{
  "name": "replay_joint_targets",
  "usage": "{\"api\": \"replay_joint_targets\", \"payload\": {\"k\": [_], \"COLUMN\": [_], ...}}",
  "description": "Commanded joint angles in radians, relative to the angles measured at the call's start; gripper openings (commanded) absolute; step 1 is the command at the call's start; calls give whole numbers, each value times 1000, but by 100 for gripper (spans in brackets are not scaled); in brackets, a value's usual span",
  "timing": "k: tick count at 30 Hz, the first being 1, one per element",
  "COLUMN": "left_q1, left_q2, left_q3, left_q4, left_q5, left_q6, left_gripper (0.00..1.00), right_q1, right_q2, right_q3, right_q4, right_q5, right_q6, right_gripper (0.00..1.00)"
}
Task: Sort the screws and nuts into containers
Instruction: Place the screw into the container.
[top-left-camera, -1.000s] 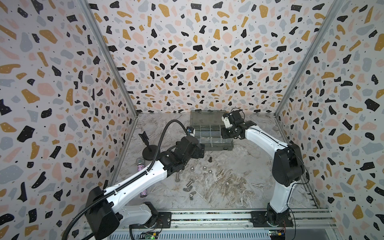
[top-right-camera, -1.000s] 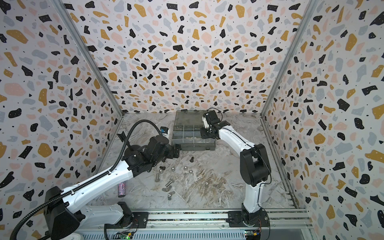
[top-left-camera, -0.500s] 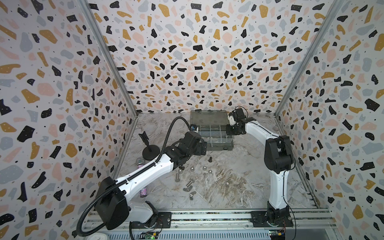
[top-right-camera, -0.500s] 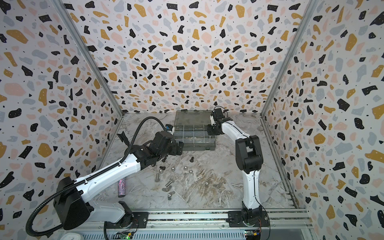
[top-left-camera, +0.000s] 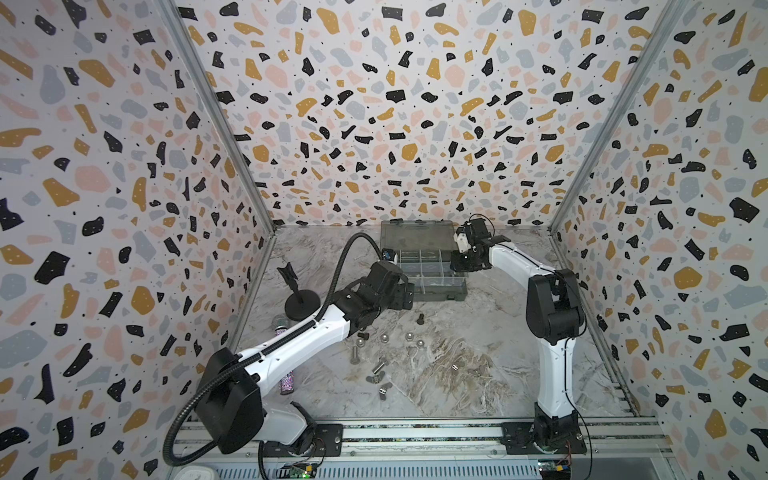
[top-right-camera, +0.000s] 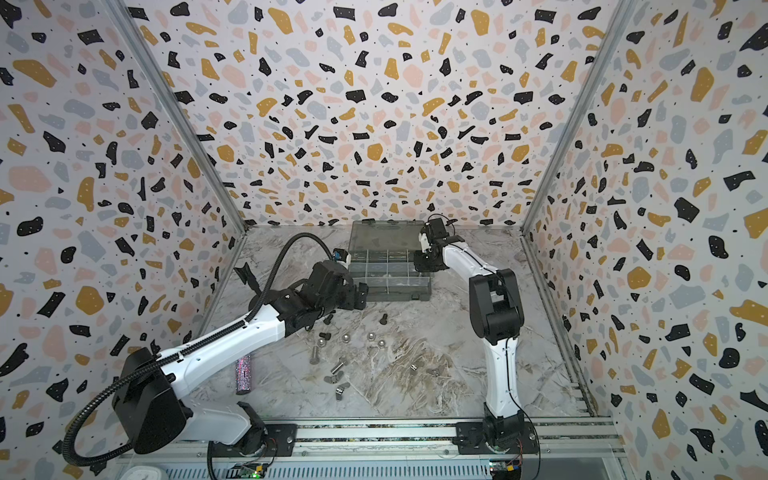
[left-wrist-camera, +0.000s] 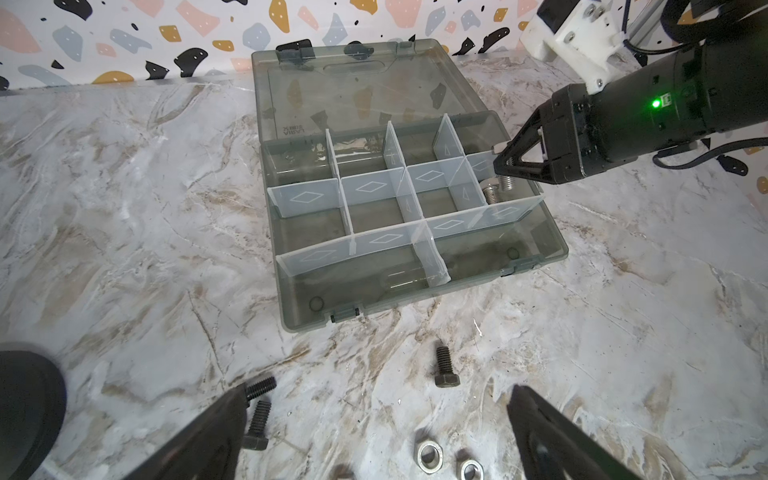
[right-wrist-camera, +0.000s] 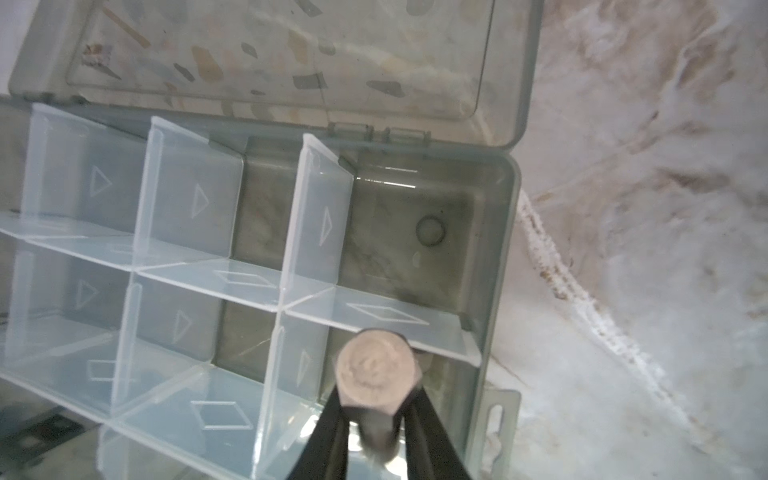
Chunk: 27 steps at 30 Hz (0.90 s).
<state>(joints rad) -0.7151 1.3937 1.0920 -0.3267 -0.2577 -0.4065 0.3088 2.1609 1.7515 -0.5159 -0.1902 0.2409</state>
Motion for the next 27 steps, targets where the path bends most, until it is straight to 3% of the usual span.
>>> {"api": "replay_joint_targets", "payload": {"k": [1, 7, 12, 17, 27], "left_q1": [7, 8, 9, 9, -2], "left_q2": [3, -8, -59, -127, -261], "left_q3": [20, 19, -26, -94, -224], "left_q4": [32, 26, 30, 38, 99], "left_q5": [18, 30, 40, 59, 135], "left_q6": [13, 10, 5, -16, -75], "left_gripper": [99, 100, 99, 100, 100], "right_q1": [-7, -4, 13, 43, 184], "right_q2": [-2, -71, -219, -397, -670], "right_q3": [30, 11, -105, -282, -685], "right_q4": [4, -13, -13, -13, -28], "right_q5": [-11, -17, -5, 10, 45], "right_q6": [-9, -10, 0, 19, 155], "right_gripper": [38, 40, 41, 47, 42]}}
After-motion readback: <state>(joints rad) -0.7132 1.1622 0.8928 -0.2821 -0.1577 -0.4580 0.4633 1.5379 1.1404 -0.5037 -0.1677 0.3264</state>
